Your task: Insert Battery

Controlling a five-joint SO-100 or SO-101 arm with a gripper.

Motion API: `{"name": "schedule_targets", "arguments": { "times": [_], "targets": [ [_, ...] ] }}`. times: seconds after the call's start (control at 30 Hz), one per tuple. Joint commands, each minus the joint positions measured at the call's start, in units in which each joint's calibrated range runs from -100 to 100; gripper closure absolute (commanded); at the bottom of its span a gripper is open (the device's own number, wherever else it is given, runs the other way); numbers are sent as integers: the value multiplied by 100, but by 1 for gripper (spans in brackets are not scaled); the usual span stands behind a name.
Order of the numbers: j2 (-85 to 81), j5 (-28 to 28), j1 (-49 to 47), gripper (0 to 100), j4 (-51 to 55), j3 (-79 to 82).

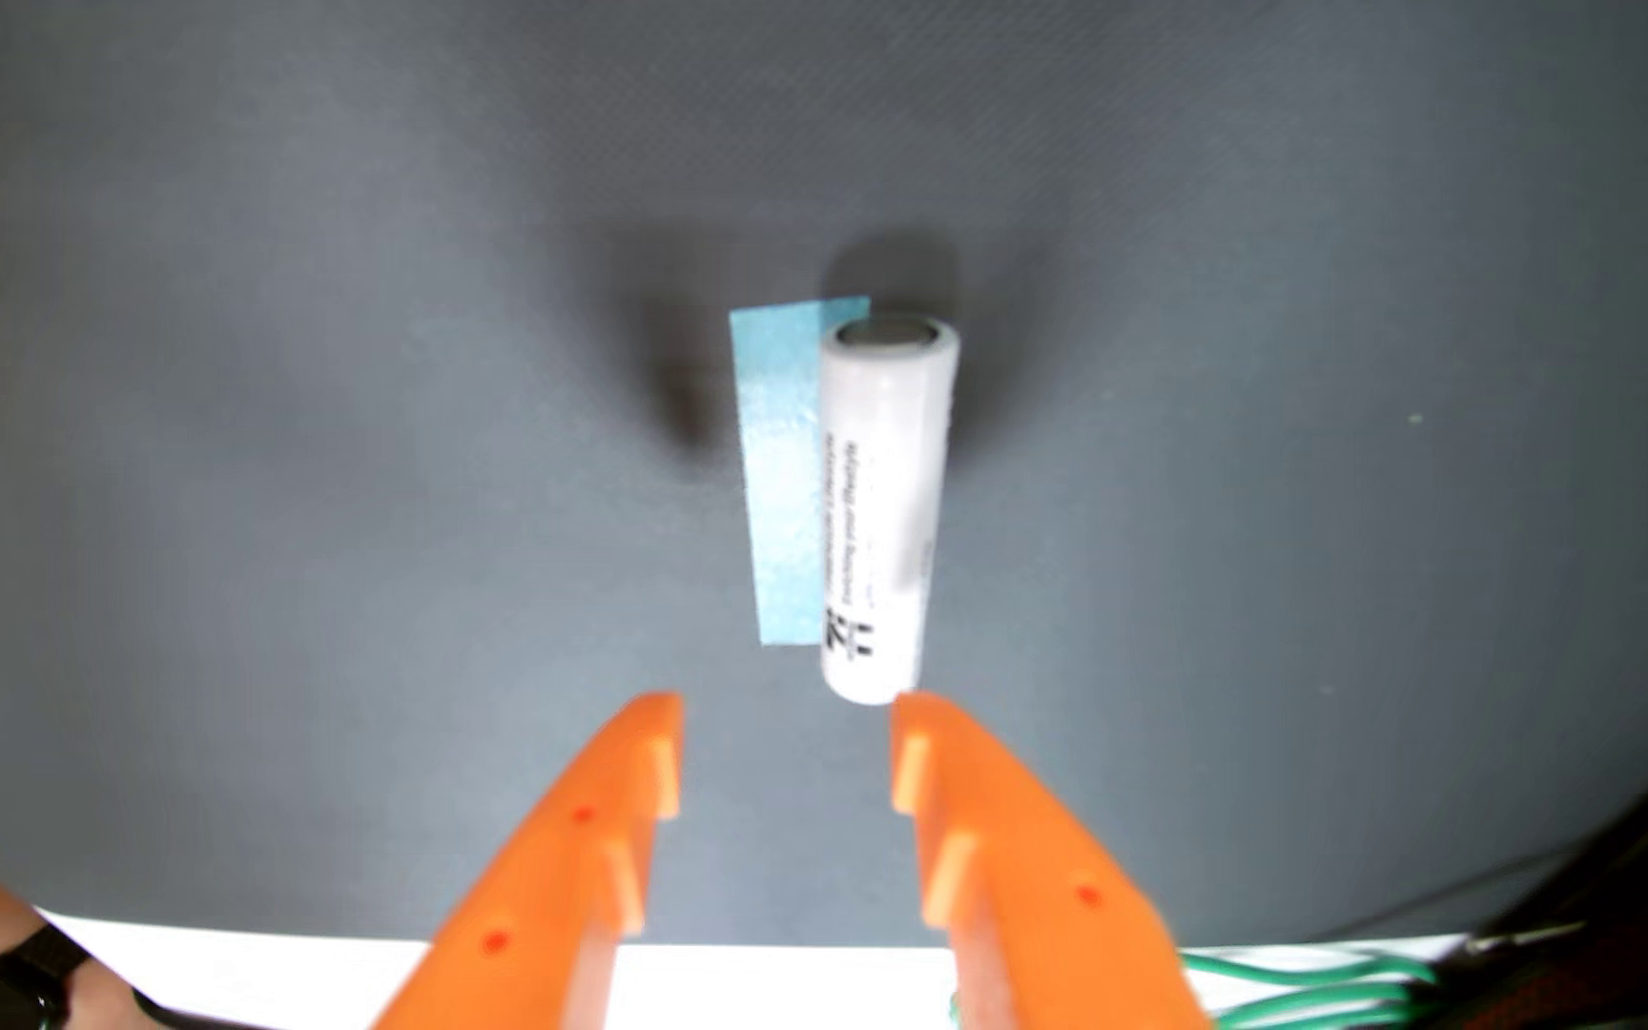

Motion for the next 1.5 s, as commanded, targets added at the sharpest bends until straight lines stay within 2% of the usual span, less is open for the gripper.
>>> {"name": "schedule_targets", "arguments": {
  "times": [0.0, 0.27, 0.5, 1.47],
  "targets": [
    [-15, 19, -21, 87, -21, -346],
    [-15, 65, -21, 87, -38, -454],
    [-15, 137, 61, 87, -715, -39],
    [1011, 96, 97, 88, -1037, -39]
  ]
}}
